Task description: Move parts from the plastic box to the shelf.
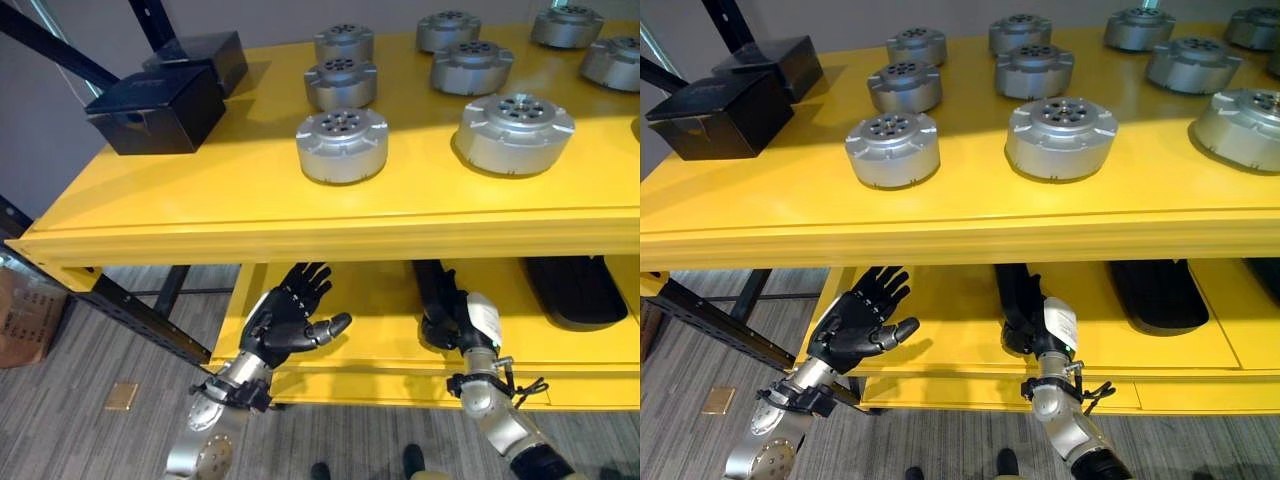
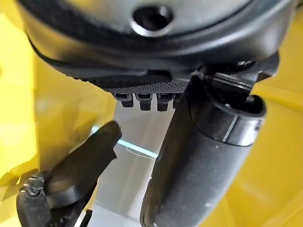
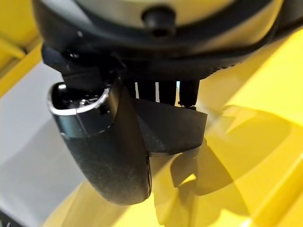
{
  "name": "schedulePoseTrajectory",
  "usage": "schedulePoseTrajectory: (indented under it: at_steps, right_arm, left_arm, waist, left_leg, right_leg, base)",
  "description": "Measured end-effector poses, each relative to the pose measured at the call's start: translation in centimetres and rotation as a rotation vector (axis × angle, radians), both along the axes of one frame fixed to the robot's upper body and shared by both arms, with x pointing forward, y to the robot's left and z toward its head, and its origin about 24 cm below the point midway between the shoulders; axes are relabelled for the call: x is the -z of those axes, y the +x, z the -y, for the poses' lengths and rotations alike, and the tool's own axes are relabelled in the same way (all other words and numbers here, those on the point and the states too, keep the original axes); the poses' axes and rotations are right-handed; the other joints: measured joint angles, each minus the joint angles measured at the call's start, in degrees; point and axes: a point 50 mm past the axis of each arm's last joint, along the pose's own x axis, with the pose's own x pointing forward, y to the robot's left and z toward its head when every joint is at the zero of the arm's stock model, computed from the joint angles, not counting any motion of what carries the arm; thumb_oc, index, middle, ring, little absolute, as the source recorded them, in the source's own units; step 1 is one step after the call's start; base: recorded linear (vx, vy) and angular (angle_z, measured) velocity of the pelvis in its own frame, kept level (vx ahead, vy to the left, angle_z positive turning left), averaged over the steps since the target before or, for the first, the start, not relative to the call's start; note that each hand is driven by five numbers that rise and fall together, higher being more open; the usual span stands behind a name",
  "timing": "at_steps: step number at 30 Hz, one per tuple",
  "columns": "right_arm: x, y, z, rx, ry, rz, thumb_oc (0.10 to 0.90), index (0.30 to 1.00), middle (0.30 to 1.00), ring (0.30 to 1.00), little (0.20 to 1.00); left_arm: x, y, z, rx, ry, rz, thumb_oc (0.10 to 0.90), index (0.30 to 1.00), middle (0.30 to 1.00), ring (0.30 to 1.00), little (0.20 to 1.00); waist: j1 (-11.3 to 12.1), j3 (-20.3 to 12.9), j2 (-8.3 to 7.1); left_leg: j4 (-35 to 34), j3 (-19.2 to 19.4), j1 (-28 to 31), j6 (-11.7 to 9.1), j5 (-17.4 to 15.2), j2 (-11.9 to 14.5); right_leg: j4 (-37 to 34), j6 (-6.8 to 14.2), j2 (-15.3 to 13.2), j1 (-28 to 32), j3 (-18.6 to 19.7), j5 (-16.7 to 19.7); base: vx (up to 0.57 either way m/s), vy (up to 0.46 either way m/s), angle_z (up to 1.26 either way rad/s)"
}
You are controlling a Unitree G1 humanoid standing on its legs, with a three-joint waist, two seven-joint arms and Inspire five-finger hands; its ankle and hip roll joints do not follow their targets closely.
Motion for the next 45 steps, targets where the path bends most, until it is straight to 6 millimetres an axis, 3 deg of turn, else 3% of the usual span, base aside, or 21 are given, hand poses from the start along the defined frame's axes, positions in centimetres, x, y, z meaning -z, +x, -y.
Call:
schedulePoseTrajectory:
  at_steps: [13, 24, 27, 31, 32, 33, 34, 37, 38, 41, 45]
  right_arm:
    - [0.0, -1.0, 1.8, 0.117, -0.036, 0.062, 0.400, 0.300, 0.300, 0.300, 0.300]
    - [-0.6, -0.2, 1.6, -0.140, -0.245, -0.022, 0.400, 0.300, 0.300, 0.300, 0.300]
    - [-1.9, 1.1, 2.0, -0.259, -0.349, -0.047, 0.400, 0.300, 0.300, 0.300, 0.300]
    - [-2.8, 2.1, 1.3, -0.402, -0.447, -0.066, 0.400, 0.300, 0.300, 0.300, 0.300]
    - [-2.7, 2.1, 1.2, -0.406, -0.444, -0.070, 0.431, 0.344, 0.344, 0.344, 0.344]
    - [-2.7, 2.1, 1.1, -0.408, -0.442, -0.074, 0.625, 0.616, 0.616, 0.616, 0.616]
    - [-2.5, 2.1, 1.1, -0.386, -0.429, -0.089, 0.900, 1.000, 1.000, 1.000, 1.000]
    - [-0.9, 2.1, 1.1, -0.263, -0.248, -0.189, 0.900, 1.000, 1.000, 1.000, 1.000]
    - [0.5, 1.8, 1.4, -0.185, -0.142, -0.249, 0.900, 1.000, 1.000, 1.000, 1.000]
    - [0.3, 2.4, 1.3, -0.130, 0.025, -0.229, 0.900, 1.000, 1.000, 1.000, 1.000]
    - [0.1, 2.7, 1.2, -0.143, 0.099, -0.248, 0.900, 1.000, 1.000, 1.000, 1.000]
  left_arm:
    - [0.0, 0.0, 0.0, 0.001, -0.001, 0.001, 0.900, 1.000, 1.000, 1.000, 1.000]
    - [-0.1, 0.0, 0.1, 0.025, -0.002, 0.012, 0.900, 1.000, 1.000, 1.000, 1.000]
    - [-0.4, 0.5, 0.2, 0.035, 0.002, 0.021, 0.900, 1.000, 1.000, 1.000, 1.000]
    - [-0.3, 0.5, 0.3, 0.063, 0.007, 0.009, 0.900, 1.000, 1.000, 1.000, 1.000]
    - [-0.2, 0.5, 0.3, 0.065, 0.010, 0.004, 0.900, 1.000, 1.000, 1.000, 1.000]
    - [-0.2, 0.5, 0.3, 0.066, 0.011, 0.001, 0.900, 1.000, 1.000, 1.000, 1.000]
    - [-0.2, 0.5, 0.3, 0.066, 0.013, 0.000, 0.900, 1.000, 1.000, 1.000, 1.000]
    - [-0.2, 0.5, 0.3, 0.067, 0.012, -0.001, 0.900, 1.000, 1.000, 1.000, 1.000]
    - [-0.2, 0.5, 0.3, 0.066, 0.012, -0.002, 0.900, 1.000, 1.000, 1.000, 1.000]
    - [-0.1, 0.7, 0.3, 0.067, 0.014, -0.007, 0.900, 1.000, 1.000, 1.000, 1.000]
    - [-0.1, 0.9, 0.3, 0.073, 0.017, -0.014, 0.900, 1.000, 1.000, 1.000, 1.000]
  waist:
    - [-1.41, -0.01, 0.89]
    - [-0.62, -0.02, 0.78]
    - [0.59, 0.03, 0.08]
    - [1.83, -0.05, -2.44]
    - [1.89, -0.04, -2.58]
    - [1.92, -0.04, -2.65]
    - [1.92, -0.05, -2.70]
    - [1.90, -0.09, -2.90]
    - [1.90, -0.08, -2.91]
    - [1.70, -0.10, -2.94]
    - [1.76, -0.17, -3.06]
  left_leg:
    - [-0.16, 0.07, 0.03, 0.12, -0.08, -0.66]
    - [-0.01, -0.17, 0.10, 0.10, -0.06, -0.65]
    - [-0.01, -0.52, 0.00, 0.07, 0.08, -0.63]
    - [0.01, -0.89, 0.09, 0.06, 0.19, -0.60]
    - [0.02, -0.88, 0.10, 0.06, 0.18, -0.67]
    - [0.02, -0.92, 0.10, 0.06, 0.19, -0.72]
    - [0.02, -1.02, 0.16, 0.07, 0.19, -0.79]
    - [0.02, -1.20, 0.23, 0.08, 0.19, -0.80]
    - [0.02, -1.40, 0.23, 0.08, 0.20, -0.78]
    - [0.00, -1.32, 0.43, 0.08, 0.21, -0.79]
    - [0.00, -1.51, 0.43, 0.15, 0.24, -0.75]
  right_leg:
    - [-0.07, 0.44, -0.66, 0.00, 0.18, -0.02]
    - [-0.01, 0.55, -0.64, 0.24, -0.20, -0.03]
    - [0.02, 0.56, -0.65, 0.47, -0.83, -0.01]
    - [0.02, 0.52, -0.66, 0.82, -1.46, -0.10]
    - [0.02, 0.53, -0.74, 0.84, -1.46, -0.09]
    - [0.02, 0.54, -0.80, 0.88, -1.50, -0.09]
    - [0.03, 0.59, -0.86, 0.99, -1.55, -0.05]
    - [0.03, 0.59, -0.88, 1.15, -1.53, -0.04]
    - [0.03, 0.59, -0.87, 1.19, -1.55, -0.05]
    - [0.02, 0.58, -0.87, 1.28, -1.55, -0.04]
    - [0.02, 0.49, -0.85, 1.40, -1.56, 0.04]
  base:
    - [0.00, 0.005, 0.00]
    - [0.01, -0.018, 0.01]
    - [0.02, -0.052, 0.08]
    - [0.05, -0.031, 0.07]
    - [0.04, -0.015, 0.01]
    - [0.03, -0.007, 0.03]
    - [0.02, -0.004, 0.05]
    - [0.00, 0.000, 0.02]
    - [0.00, 0.000, 0.00]
    - [0.00, 0.000, -0.03]
    - [0.00, 0.001, 0.02]
